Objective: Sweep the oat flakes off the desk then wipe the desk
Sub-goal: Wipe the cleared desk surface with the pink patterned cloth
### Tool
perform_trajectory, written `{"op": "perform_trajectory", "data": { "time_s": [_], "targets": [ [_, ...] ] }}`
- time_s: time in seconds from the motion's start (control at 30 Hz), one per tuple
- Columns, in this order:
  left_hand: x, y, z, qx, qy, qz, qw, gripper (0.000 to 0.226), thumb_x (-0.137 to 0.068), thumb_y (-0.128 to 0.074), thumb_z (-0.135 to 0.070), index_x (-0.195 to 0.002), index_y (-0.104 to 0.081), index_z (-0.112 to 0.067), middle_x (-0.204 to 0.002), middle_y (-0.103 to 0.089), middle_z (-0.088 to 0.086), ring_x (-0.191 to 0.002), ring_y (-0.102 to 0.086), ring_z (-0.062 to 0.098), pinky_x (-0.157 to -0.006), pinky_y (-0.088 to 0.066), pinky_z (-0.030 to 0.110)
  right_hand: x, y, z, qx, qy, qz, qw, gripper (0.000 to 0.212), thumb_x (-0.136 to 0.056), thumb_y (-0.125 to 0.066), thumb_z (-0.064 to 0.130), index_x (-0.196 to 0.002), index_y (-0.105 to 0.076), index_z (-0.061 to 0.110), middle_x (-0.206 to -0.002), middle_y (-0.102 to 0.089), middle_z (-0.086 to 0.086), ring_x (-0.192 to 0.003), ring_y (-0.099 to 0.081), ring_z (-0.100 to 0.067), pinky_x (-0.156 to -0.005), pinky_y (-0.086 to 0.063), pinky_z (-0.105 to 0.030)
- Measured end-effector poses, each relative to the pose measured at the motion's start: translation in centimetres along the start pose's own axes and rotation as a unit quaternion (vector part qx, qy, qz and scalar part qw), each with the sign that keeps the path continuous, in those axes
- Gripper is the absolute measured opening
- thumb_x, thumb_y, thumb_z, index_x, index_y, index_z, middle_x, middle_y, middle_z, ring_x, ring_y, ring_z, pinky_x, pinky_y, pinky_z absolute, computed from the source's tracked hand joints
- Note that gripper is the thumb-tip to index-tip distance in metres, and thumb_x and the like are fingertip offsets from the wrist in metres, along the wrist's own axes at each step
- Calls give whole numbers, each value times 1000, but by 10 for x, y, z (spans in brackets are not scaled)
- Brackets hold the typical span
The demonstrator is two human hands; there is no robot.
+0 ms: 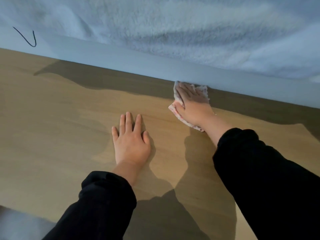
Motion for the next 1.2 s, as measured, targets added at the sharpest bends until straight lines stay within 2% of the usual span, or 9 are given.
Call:
{"op": "perform_trajectory", "data": {
  "time_s": [0.27, 0.33, 0.5, 0.7, 0.77, 0.87, 0.97, 1.07, 1.2],
  "targets": [
    [0, 1, -1, 5, -4, -3, 1000, 61, -97, -26, -38, -155, -12, -26, -162, -1, 6, -149, 7, 21, -119, 0, 49, 67, 5, -78, 19, -319, -56, 946, 62, -98, -22, 39, -152, -21, 9, -159, -22, -15, -147, -17, -32, -118, -16, -48],
    [1, 1, -1, 7, -4, -6, 1000, 60, -97, -27, -38, -155, -13, -26, -162, -1, 7, -149, 6, 21, -119, -1, 49, 66, -2, -35, 18, -245, -60, 968, 62, -96, -19, 39, -147, -27, 6, -150, -35, -21, -142, -28, -36, -117, -20, -52],
    [1, 1, -1, 9, -4, -9, 1000, 60, -97, -29, -38, -154, -14, -25, -162, -2, 7, -149, 5, 21, -119, 0, 49, 116, -32, 34, 44, 89, 31, 995, 67, -96, -18, 49, -154, -22, 15, -162, -15, -2, -150, -9, -16, -121, -4, -42],
    [1, 1, -1, 1, -3, -3, 1000, 60, -98, -26, -39, -155, -12, -25, -162, 0, 7, -149, 7, 21, -120, 0, 49, 104, -9, -52, 51, -187, -27, 981, 66, -98, -17, 44, -155, -8, 13, -163, -8, -4, -150, -6, -20, -120, -11, -48],
    [1, 2, -1, 5, -3, -4, 1000, 60, -98, -27, -38, -154, -13, -25, -162, -1, 7, -149, 6, 21, -119, 0, 48, 98, -9, -29, 27, -182, -24, 983, 68, -97, -14, 45, -155, -6, 11, -163, -5, -6, -150, -3, -21, -120, -10, -51],
    [1, 2, -1, 9, -4, -9, 1000, 59, -98, -28, -38, -154, -14, -24, -162, -2, 7, -149, 6, 20, -119, 1, 48, 121, -23, 21, 21, -34, 35, 999, 71, -94, -9, 50, -156, -8, 14, -163, 1, -2, -150, 4, -16, -120, -6, -52],
    [1, 2, -1, 10, -5, -11, 1000, 59, -98, -28, -38, -154, -14, -25, -162, -2, 7, -149, 6, 20, -119, 1, 48, 157, -20, 42, -30, 74, 117, 990, 67, -96, -29, 42, -156, -4, 28, -160, 15, 11, -146, 20, -7, -119, 15, -41],
    [1, 1, -1, 8, -5, -14, 1000, 59, -98, -28, -38, -154, -14, -25, -162, -2, 7, -149, 6, 20, -119, 0, 48, 181, -3, 37, -47, 32, 128, 990, 75, -92, -46, 22, -154, -6, 37, -156, 24, 15, -143, 30, -10, -111, 27, -36],
    [1, 1, 0, 6, -2, -17, 1000, 59, -98, -28, -38, -154, -15, -25, -162, -3, 7, -149, 4, 20, -119, -1, 48, 191, -12, 53, -50, -164, 66, 983, 62, -102, -24, 36, -154, 9, 27, -159, 25, 2, -144, 29, -17, -116, 16, -46]
  ]
}}
Point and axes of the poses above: each hand's wrist, its own x-axis away from the middle knuckle, its own y-axis out of the back of the hand, z = x × y, the point moved 3 cm from there along -x, towards the middle knuckle
